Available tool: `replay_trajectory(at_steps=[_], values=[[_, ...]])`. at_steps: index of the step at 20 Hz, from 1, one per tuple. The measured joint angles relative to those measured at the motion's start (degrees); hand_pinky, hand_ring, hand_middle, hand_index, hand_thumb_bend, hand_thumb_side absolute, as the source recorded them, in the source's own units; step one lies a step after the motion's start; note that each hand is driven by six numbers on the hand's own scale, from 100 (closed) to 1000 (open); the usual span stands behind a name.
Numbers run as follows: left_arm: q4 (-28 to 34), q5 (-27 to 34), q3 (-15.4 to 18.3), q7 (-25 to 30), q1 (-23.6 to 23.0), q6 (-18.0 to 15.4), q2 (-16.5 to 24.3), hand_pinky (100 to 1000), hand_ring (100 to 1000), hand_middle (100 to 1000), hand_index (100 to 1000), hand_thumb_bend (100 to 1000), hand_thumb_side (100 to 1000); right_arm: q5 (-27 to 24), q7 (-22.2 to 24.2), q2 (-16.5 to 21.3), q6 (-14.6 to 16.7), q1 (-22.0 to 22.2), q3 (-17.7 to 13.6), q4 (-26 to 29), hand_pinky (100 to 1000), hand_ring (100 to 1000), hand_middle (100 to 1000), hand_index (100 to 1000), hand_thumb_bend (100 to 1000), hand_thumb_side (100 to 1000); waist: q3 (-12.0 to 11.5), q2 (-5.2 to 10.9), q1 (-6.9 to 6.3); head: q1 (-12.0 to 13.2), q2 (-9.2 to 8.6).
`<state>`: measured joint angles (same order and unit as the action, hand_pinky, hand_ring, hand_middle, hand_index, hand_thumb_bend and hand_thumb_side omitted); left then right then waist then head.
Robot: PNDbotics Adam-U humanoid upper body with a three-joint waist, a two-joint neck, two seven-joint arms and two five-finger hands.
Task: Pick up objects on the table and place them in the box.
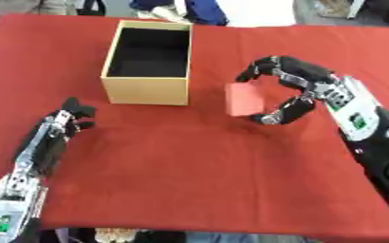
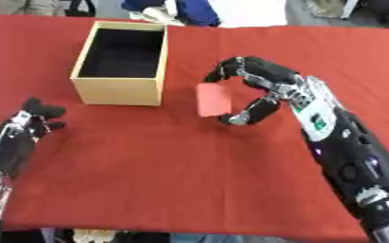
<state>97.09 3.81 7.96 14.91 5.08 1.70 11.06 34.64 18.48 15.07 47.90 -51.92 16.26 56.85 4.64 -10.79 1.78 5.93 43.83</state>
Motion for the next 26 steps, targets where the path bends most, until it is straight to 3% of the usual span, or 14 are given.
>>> replay_trajectory(at_steps=[8, 12, 18, 21, 26], values=[[0.0, 0.0, -0.5, 0.3, 0.3, 0.2, 0.0, 829, 885, 698, 612, 349, 807, -0.2, -2.5, 2.6, 2.5, -4.1, -0.8, 1.7, 673, 714, 215, 814, 411, 139, -2.2, 0.29, 0.9, -1.0, 0.0], [0.0, 0.2, -1.3, 0.9, 1.4, 0.4, 0.1, 830, 886, 699, 612, 349, 802, 0.1, -3.6, 3.2, 3.1, -5.4, -1.9, 1.3, 671, 711, 229, 813, 419, 198, -5.4, 0.65, 1.93, -2.5, 0.0], [0.0, 0.8, -3.0, 2.7, 3.7, 1.0, 0.6, 831, 886, 699, 612, 351, 798, 3.4, -5.7, 3.4, 3.7, -6.9, -3.9, -1.3, 679, 720, 252, 817, 417, 184, -10.7, 0.9, 4.04, -4.7, -0.01], [0.0, 1.1, -3.9, 3.6, 4.7, 1.2, 0.7, 830, 887, 699, 612, 350, 794, 5.6, -6.6, 3.2, 3.8, -7.6, -5.7, -3.8, 698, 745, 300, 829, 405, 100, -12.8, 0.78, 4.41, -5.7, -0.07], [0.1, 1.9, -5.3, 5.1, 6.4, 1.3, 1.0, 830, 888, 700, 611, 349, 789, 9.7, -8.0, 0.9, 3.6, -9.4, -9.9, -10.0, 724, 774, 434, 839, 389, 100, -15.8, 0.3, 4.76, -8.2, -0.58]])
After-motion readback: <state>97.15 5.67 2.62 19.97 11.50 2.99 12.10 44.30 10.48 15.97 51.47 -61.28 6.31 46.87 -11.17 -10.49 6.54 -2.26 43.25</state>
